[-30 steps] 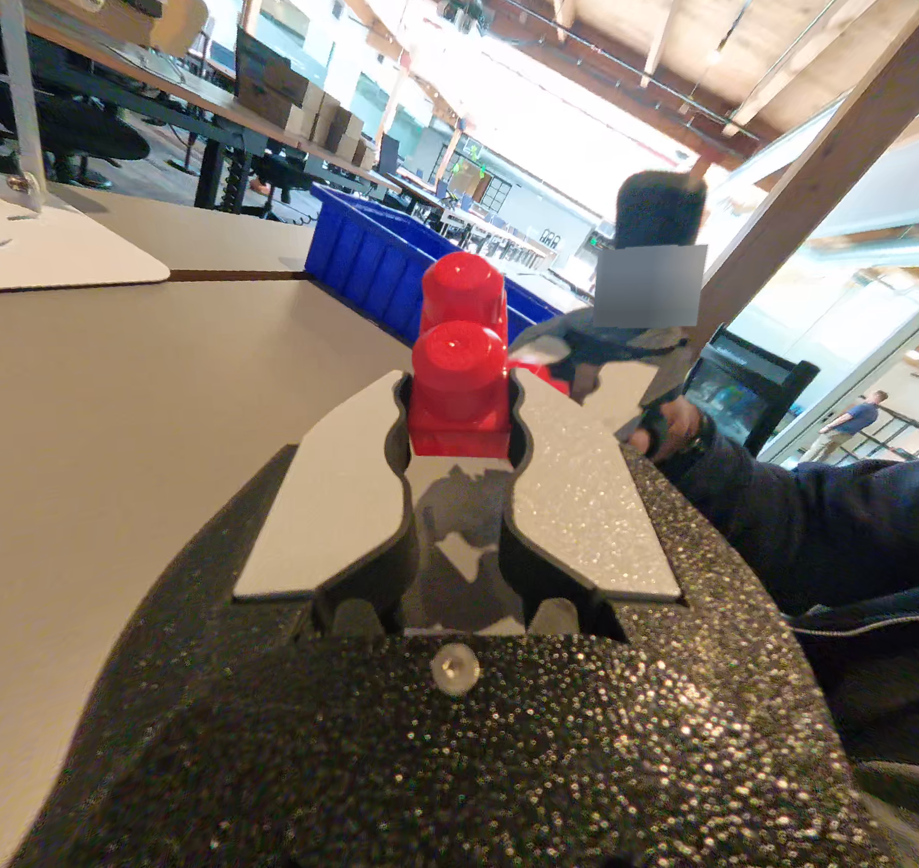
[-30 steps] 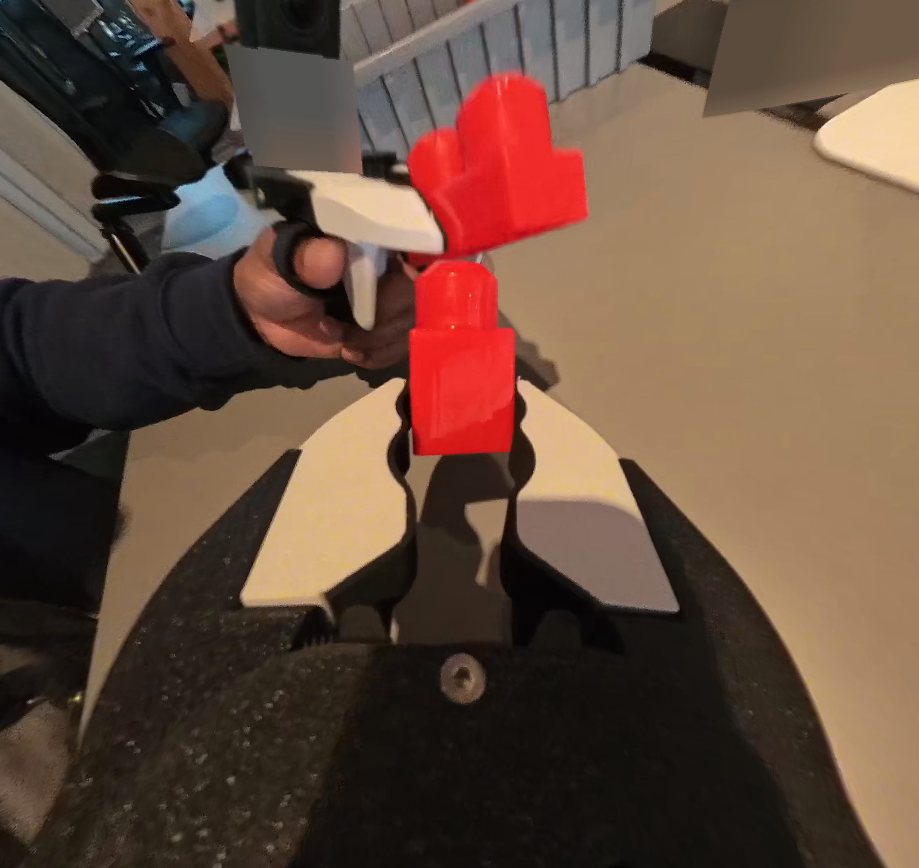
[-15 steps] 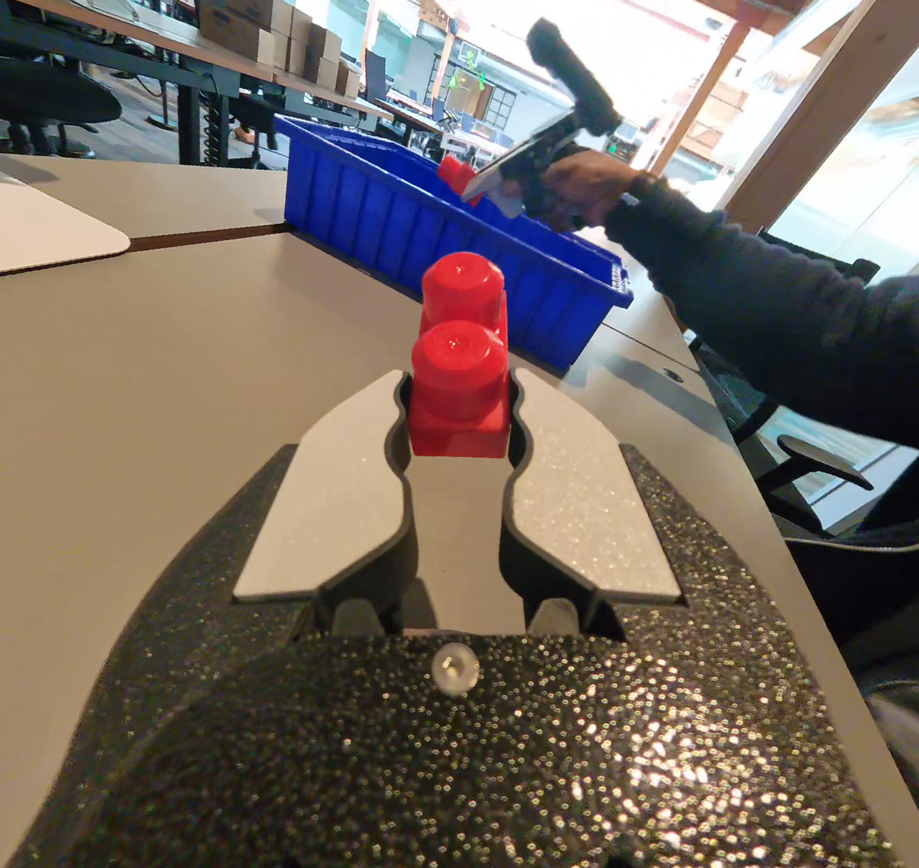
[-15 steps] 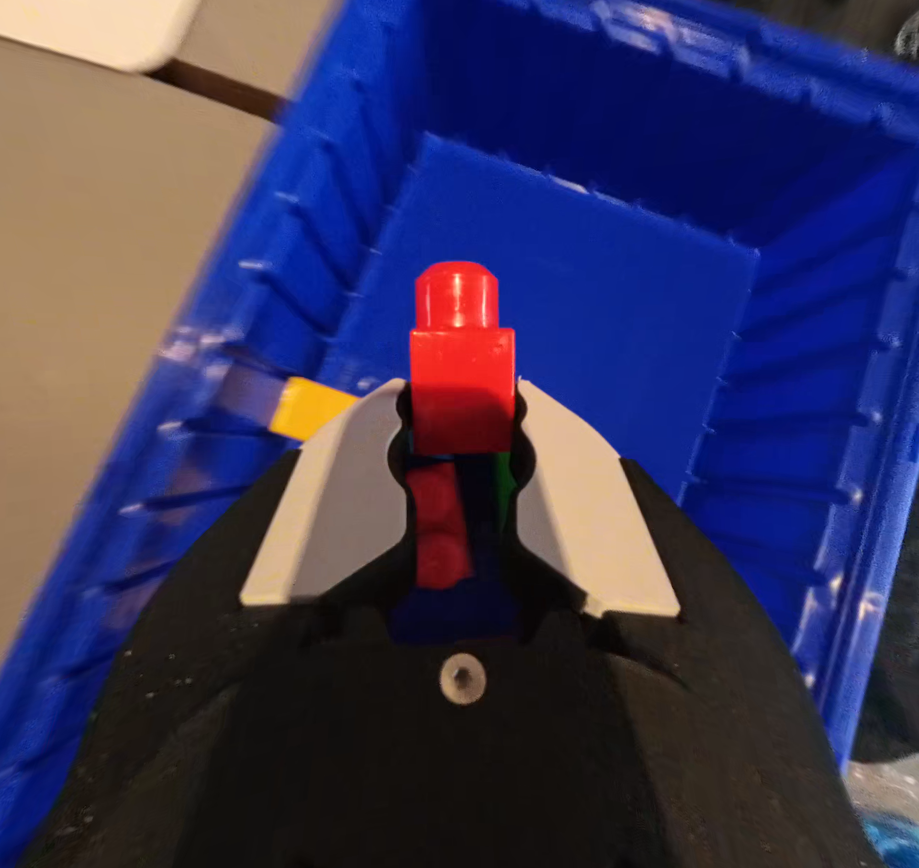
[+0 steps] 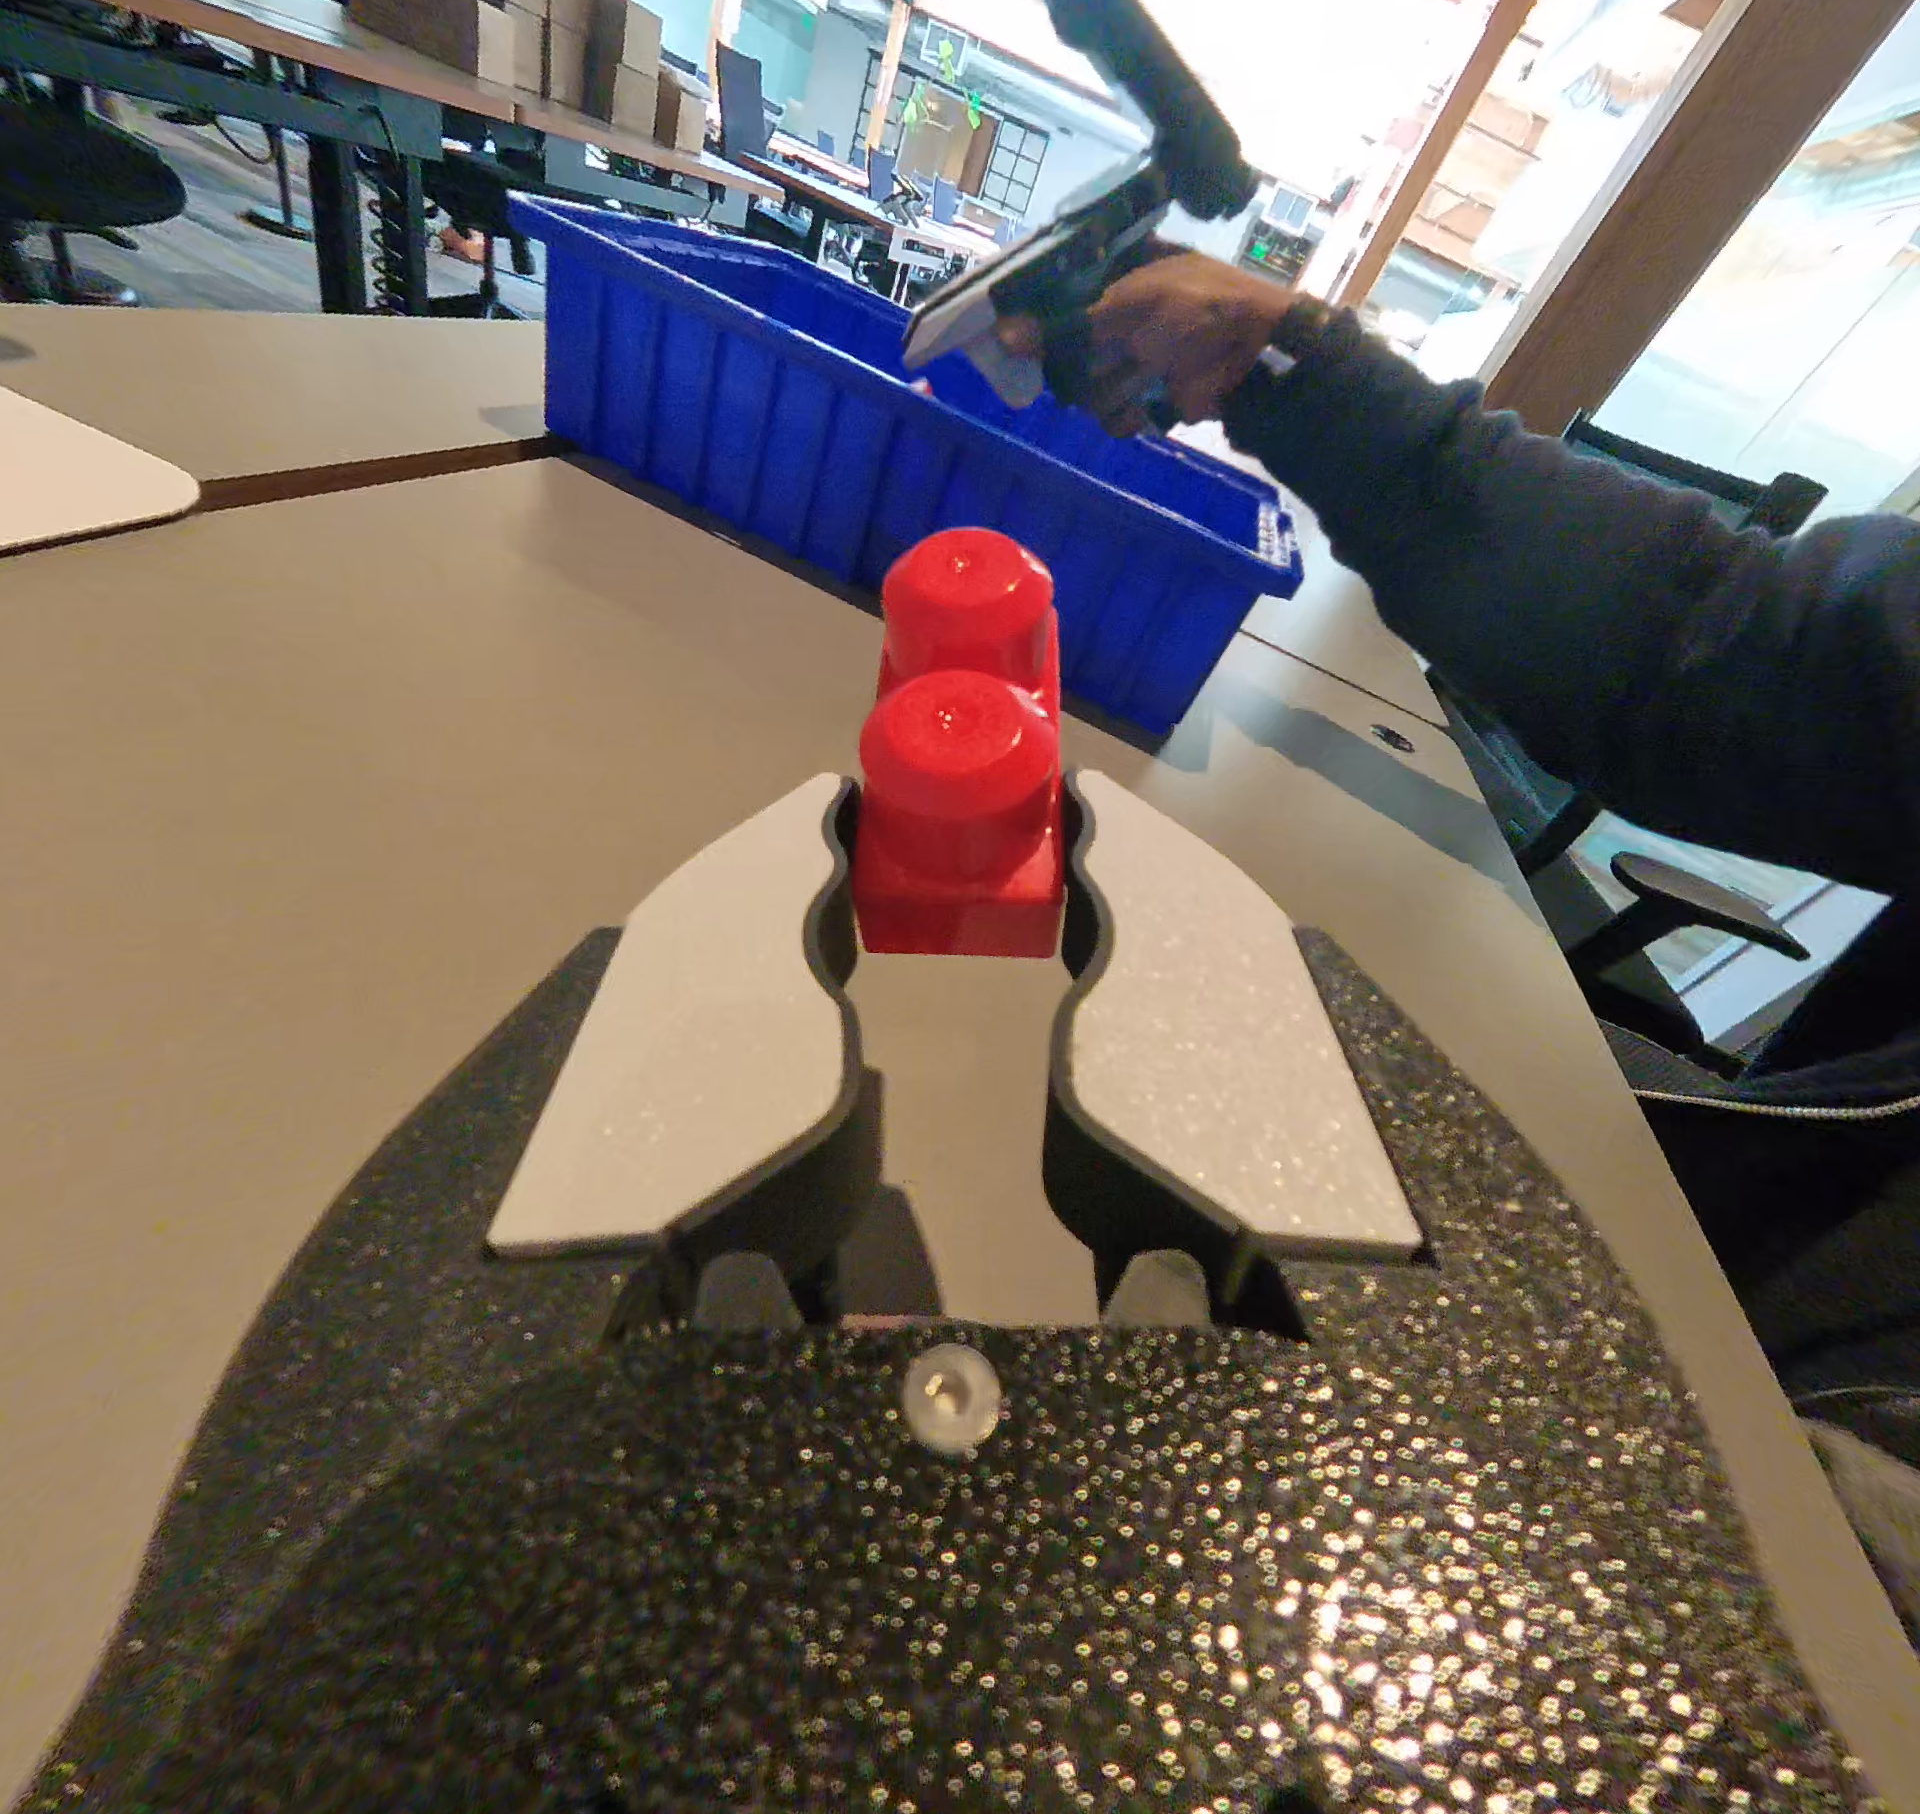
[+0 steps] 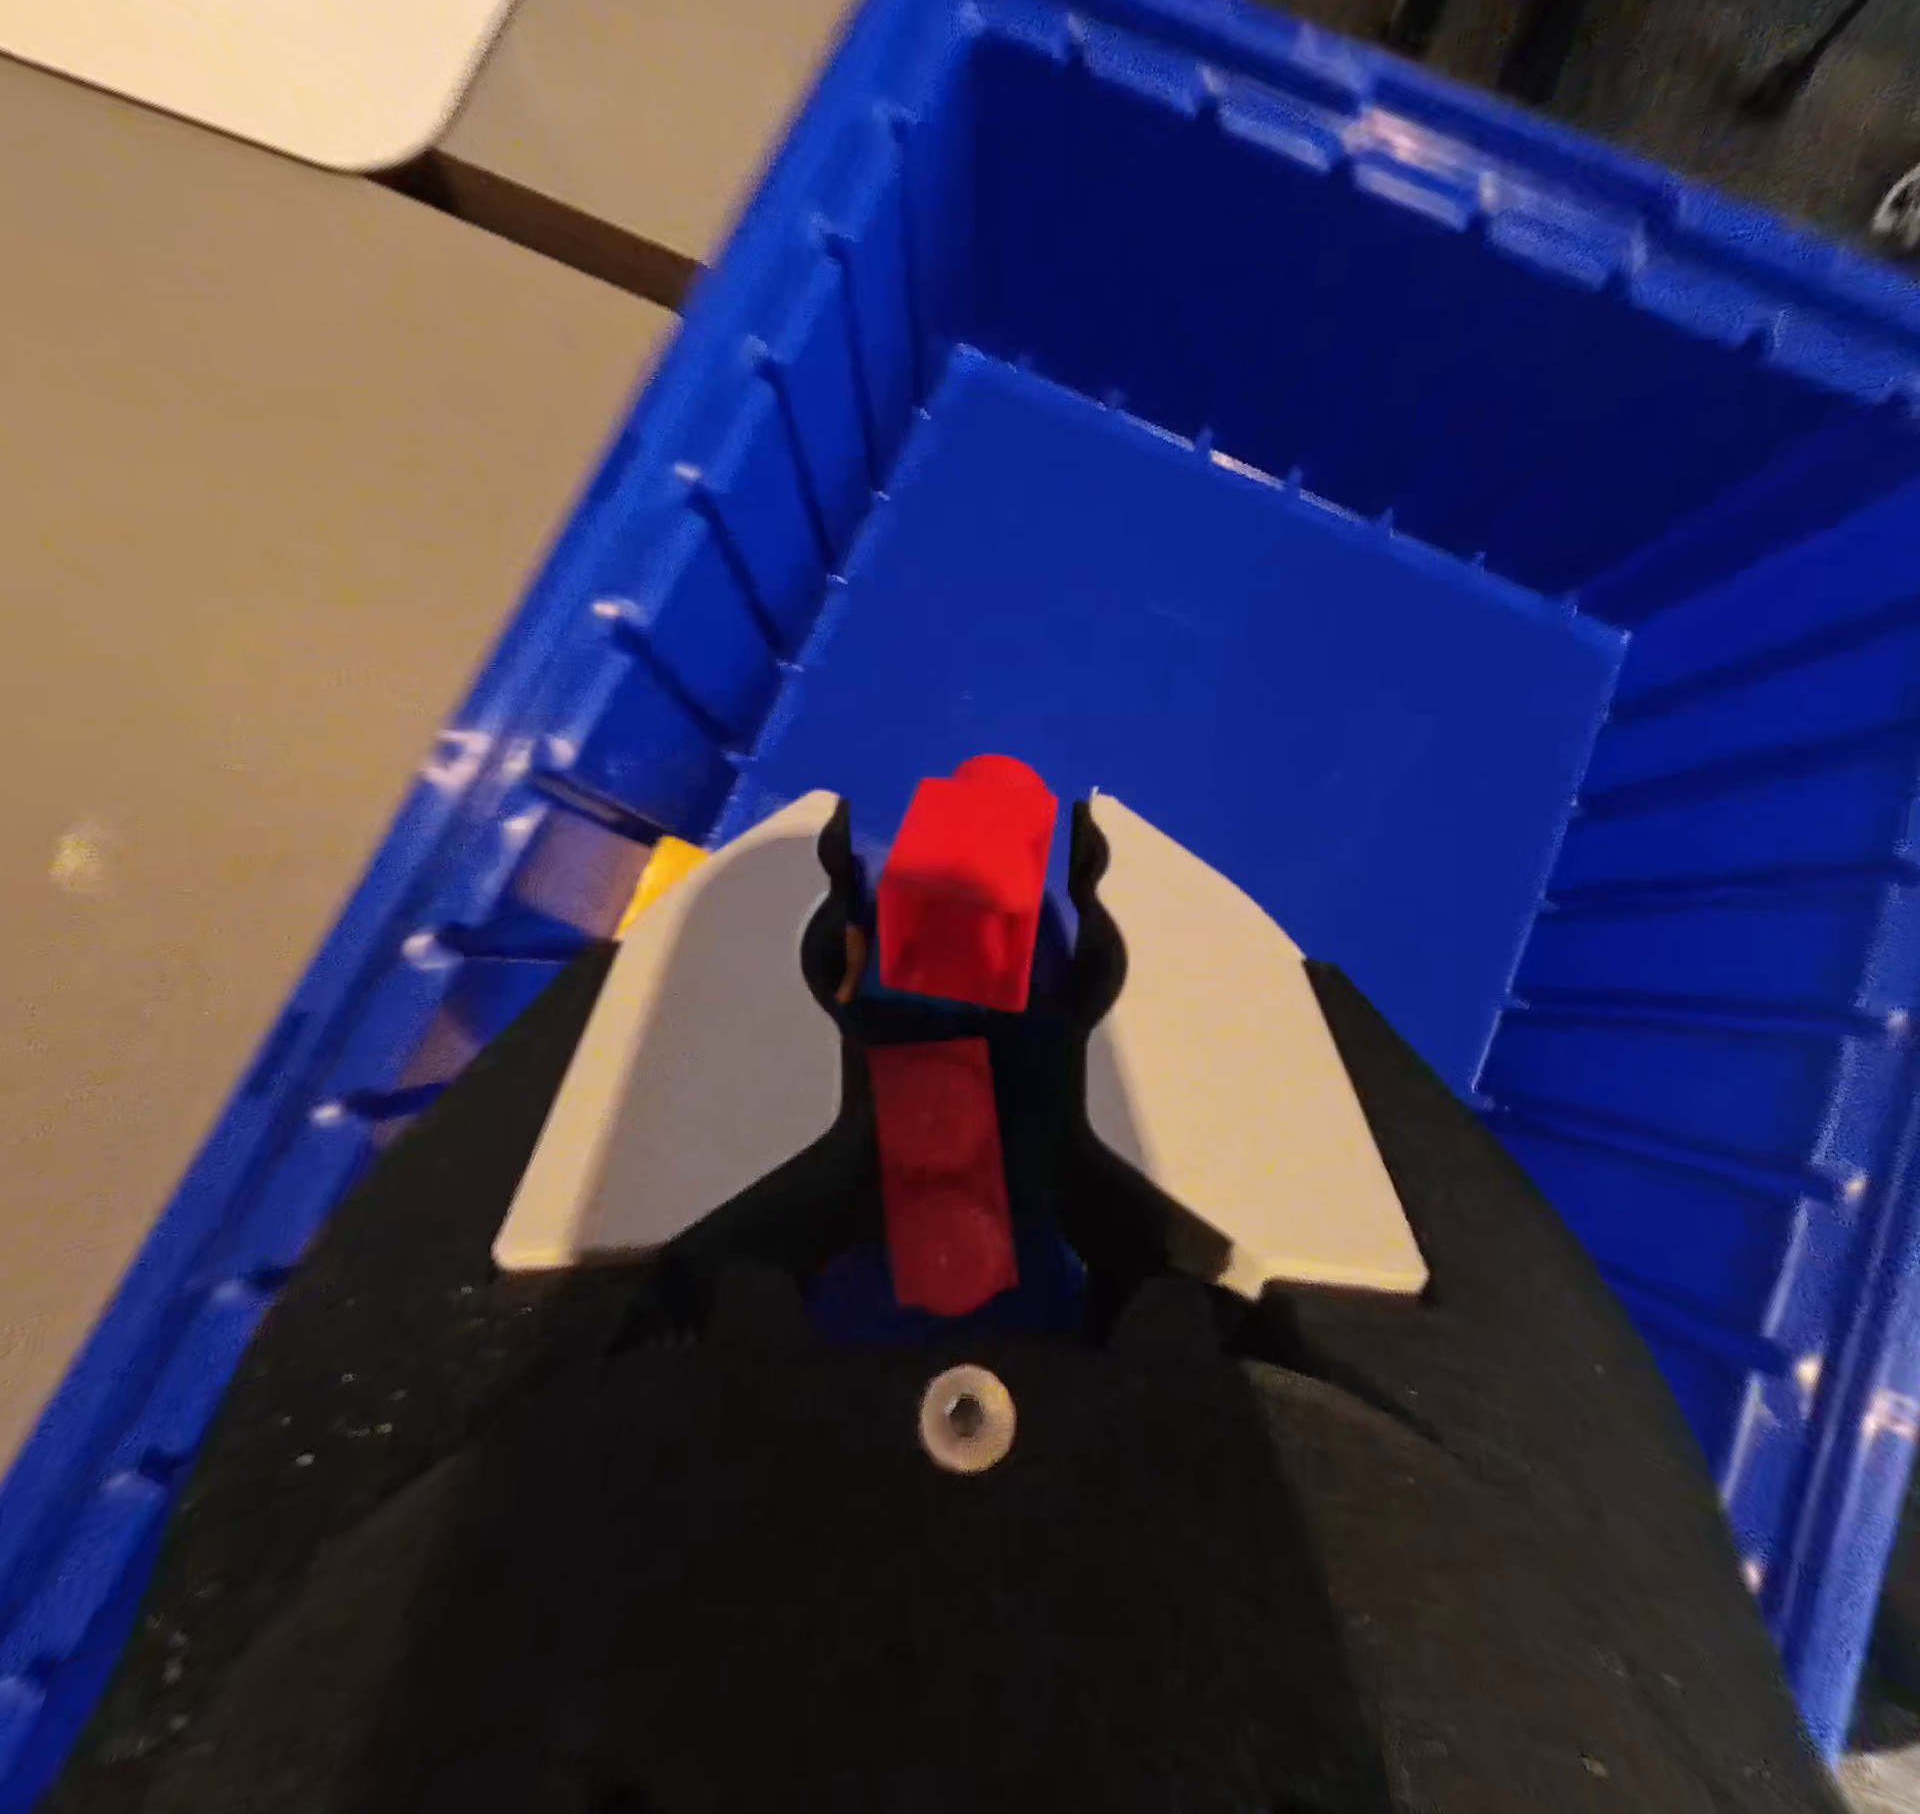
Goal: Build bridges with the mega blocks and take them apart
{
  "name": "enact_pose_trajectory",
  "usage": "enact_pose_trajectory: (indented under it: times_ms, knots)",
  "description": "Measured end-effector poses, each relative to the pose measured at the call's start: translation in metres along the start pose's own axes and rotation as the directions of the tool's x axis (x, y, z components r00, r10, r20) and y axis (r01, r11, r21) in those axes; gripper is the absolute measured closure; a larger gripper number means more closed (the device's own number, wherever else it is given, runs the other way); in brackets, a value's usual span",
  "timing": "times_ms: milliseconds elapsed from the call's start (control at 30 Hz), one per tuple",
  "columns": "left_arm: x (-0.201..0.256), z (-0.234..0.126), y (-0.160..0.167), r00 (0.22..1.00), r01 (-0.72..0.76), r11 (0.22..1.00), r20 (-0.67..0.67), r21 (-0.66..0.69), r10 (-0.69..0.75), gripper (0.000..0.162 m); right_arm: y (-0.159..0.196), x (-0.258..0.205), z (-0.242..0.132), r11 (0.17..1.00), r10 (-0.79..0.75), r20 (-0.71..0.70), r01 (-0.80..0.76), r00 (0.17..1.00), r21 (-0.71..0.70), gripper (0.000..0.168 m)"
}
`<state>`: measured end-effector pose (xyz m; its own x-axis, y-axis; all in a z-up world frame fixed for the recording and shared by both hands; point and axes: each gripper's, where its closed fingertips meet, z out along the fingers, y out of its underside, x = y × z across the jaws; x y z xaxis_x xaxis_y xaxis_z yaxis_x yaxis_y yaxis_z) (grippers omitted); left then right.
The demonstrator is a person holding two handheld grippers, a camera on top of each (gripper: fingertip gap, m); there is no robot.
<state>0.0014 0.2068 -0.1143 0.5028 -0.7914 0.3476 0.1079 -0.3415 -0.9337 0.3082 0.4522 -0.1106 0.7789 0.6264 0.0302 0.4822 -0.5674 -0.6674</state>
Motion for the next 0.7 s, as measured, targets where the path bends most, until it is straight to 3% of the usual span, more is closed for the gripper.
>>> enact_pose_trajectory:
  times_ms: [167,367,567,700]
  knots:
    - [0.005,0.003,0.002,1.000,-0.008,1.000,-0.009,-0.011,0.008,0.127,-0.024,-0.033,-0.023,0.994,-0.104,-0.042,0.106,0.994,0.035,0.117]
    - [0.012,0.007,0.006,0.999,-0.038,0.999,-0.028,-0.032,0.037,0.127,-0.040,-0.128,-0.044,0.972,-0.208,0.140,0.188,0.968,0.140,0.117]
    - [0.033,0.011,0.005,0.989,-0.090,0.996,-0.120,-0.010,0.088,0.126,-0.017,-0.284,-0.067,0.932,-0.359,0.452,0.287,0.816,0.221,0.116]
    - [0.050,0.012,0.006,0.973,-0.138,0.990,-0.189,-0.002,0.135,0.127,0.007,-0.348,-0.062,0.937,-0.349,0.626,0.284,0.697,0.205,0.114]
